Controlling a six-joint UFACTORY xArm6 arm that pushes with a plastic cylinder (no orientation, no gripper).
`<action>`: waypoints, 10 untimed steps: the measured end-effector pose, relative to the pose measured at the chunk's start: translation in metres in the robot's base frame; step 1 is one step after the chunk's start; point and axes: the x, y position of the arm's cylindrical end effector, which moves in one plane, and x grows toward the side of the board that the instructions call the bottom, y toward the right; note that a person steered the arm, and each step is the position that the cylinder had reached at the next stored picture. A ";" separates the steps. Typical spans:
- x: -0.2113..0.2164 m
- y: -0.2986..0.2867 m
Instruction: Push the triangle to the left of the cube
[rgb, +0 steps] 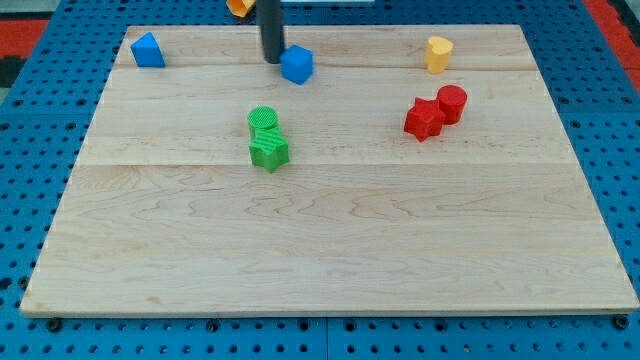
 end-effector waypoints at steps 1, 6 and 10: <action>0.045 0.035; -0.012 -0.182; 0.039 -0.127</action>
